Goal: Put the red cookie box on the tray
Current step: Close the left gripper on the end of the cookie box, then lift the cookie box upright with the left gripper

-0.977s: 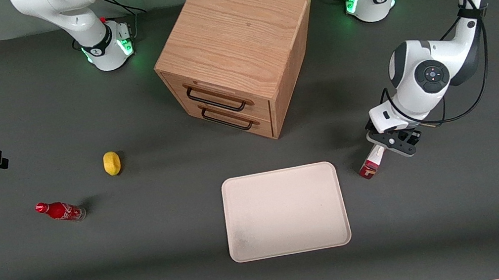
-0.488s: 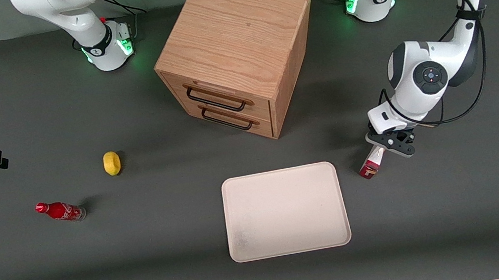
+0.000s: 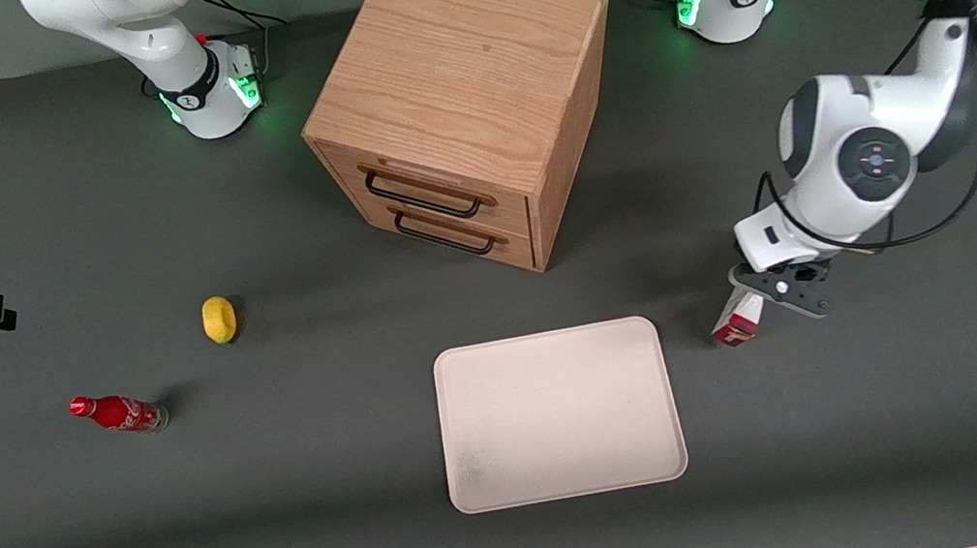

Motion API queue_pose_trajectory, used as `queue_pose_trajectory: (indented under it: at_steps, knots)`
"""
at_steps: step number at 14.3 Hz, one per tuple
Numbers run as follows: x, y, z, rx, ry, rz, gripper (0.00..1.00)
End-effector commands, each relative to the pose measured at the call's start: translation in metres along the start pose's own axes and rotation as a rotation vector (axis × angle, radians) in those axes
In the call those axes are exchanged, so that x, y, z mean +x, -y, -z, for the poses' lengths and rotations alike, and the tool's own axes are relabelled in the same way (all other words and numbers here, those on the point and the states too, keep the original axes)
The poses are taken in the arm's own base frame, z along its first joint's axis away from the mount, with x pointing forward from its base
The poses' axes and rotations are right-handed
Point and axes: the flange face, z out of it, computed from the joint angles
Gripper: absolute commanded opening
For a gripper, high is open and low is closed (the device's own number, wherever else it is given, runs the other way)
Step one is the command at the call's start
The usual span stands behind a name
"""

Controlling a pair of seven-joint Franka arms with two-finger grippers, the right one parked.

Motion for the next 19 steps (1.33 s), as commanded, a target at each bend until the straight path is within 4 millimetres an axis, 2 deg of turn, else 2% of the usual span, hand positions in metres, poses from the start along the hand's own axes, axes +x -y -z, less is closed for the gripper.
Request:
queue_pose_trajectory:
  at_steps: [1, 4, 6, 7, 9, 11, 14, 16, 19]
  knots:
    - [0.004, 0.008, 0.111, -0.007, 0.037, 0.020, 0.00]
    - [-0.011, 0.012, 0.204, 0.006, 0.021, 0.023, 0.00]
    - [-0.023, 0.015, 0.251, 0.015, -0.009, 0.035, 0.00]
    - [-0.026, 0.012, 0.265, 0.018, -0.023, 0.037, 0.00]
    - [-0.023, 0.009, 0.269, 0.010, -0.040, 0.054, 0.00]
    - [-0.008, -0.001, 0.266, 0.010, -0.061, 0.194, 0.00]
    - [0.041, -0.032, 0.256, -0.026, -0.107, 0.362, 0.00]
    - [0.073, -0.062, 0.242, -0.069, -0.111, 0.478, 0.00]
    - [0.107, -0.103, 0.231, -0.097, -0.141, 0.605, 0.00]
